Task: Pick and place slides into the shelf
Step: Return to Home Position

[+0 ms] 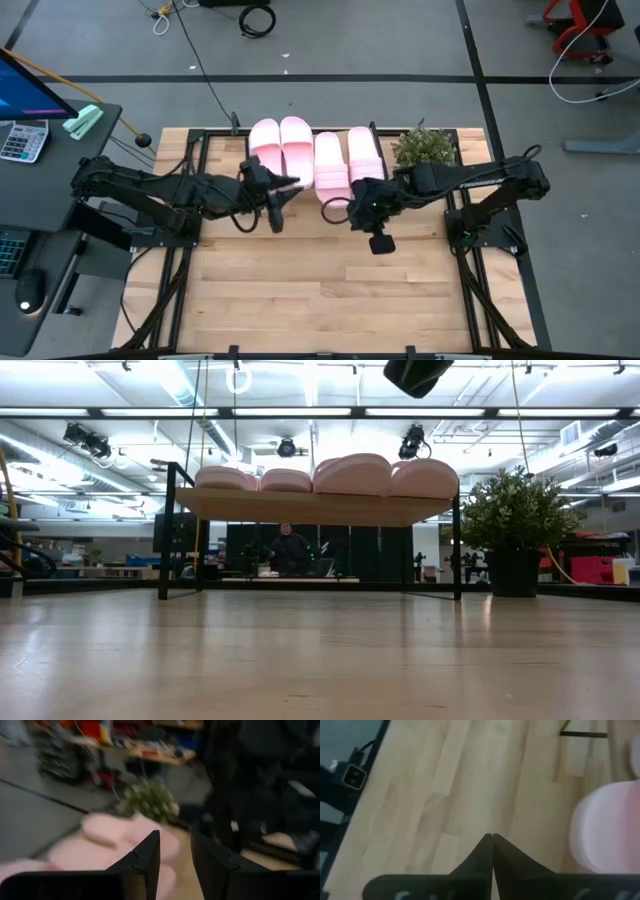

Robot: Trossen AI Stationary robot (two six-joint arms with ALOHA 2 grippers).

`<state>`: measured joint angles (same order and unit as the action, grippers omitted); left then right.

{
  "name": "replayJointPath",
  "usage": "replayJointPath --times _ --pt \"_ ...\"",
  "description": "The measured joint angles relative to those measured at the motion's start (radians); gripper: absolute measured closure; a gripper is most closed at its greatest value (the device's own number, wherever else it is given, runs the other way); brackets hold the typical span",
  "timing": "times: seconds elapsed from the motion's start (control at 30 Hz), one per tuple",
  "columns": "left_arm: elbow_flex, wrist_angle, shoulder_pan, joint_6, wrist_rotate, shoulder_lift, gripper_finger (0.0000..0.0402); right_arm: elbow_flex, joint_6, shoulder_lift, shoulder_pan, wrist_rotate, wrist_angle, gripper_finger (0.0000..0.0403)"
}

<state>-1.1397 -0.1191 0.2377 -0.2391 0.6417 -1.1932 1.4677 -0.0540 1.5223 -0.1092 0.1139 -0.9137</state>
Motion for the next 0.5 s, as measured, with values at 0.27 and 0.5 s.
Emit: replayJointPath --times 0.27,0.5 --pt "0.001 -0.036 0.093 0.087 -0.054 -0.02 0.0292 -0.001 0.025 -0.008 -0.068 -0.08 -0.022 0.0398" --pt "0.046 0.034 0.112 0.074 -0.047 -0.041 0.0328 -0.002 0.095 -0.055 -0.112 -0.212 -0.034 0.04"
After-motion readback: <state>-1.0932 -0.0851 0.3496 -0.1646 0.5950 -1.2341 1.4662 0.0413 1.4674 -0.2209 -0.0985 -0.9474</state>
